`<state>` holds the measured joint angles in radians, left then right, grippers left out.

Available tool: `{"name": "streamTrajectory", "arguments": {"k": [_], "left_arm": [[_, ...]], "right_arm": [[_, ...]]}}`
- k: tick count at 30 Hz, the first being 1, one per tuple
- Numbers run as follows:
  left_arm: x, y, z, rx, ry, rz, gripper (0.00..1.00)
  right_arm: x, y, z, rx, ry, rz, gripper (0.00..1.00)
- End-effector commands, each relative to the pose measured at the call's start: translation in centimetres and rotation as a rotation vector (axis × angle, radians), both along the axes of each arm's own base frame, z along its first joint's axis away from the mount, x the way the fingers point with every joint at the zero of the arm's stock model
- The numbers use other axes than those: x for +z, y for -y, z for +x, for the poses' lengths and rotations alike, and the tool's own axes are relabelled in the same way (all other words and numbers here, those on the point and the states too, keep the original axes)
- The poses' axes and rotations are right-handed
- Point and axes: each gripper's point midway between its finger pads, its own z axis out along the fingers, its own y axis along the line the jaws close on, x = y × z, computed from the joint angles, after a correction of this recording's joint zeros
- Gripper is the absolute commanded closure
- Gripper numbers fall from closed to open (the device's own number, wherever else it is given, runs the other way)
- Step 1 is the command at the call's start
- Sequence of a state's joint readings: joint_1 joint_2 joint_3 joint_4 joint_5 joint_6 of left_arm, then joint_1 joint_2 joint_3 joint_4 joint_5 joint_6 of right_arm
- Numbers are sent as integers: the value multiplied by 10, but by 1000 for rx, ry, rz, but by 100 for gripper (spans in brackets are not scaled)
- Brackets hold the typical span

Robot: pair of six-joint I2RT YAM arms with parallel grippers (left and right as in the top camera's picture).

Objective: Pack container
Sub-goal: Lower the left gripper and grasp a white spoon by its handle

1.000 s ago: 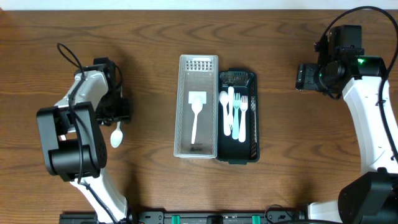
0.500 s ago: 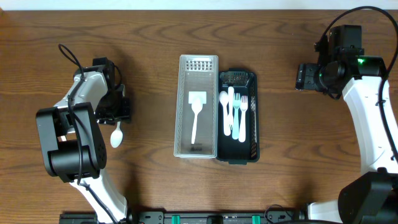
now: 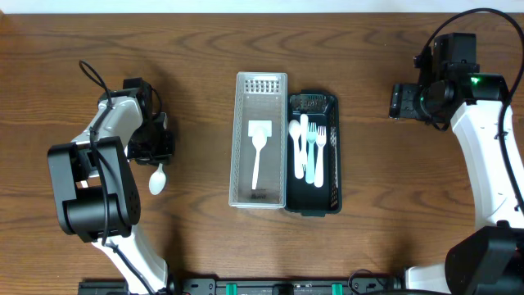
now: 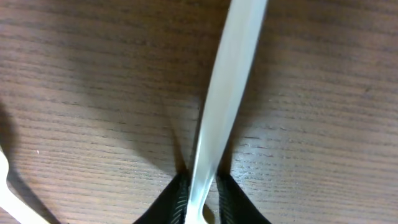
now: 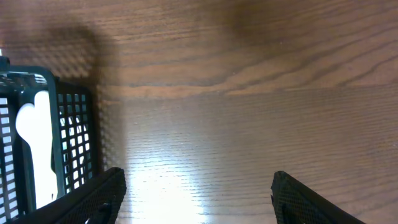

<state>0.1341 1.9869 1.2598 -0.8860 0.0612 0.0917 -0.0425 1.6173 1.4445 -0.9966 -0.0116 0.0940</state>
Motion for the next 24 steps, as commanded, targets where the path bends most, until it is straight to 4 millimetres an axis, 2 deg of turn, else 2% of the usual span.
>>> {"name": "streamTrajectory", "arguments": {"k": [1,7,24], "left_arm": [[-25,0,-25,-6,-100,1,87],[-25,0,-24,-6,-98,2,95],[-25,0,-22,-3,-89,4,94]], "right_arm": [[-3,0,0,12,-6,2,22],[-3,0,0,12,-6,2,22],[-3,0,0,12,-7,2,22]]}}
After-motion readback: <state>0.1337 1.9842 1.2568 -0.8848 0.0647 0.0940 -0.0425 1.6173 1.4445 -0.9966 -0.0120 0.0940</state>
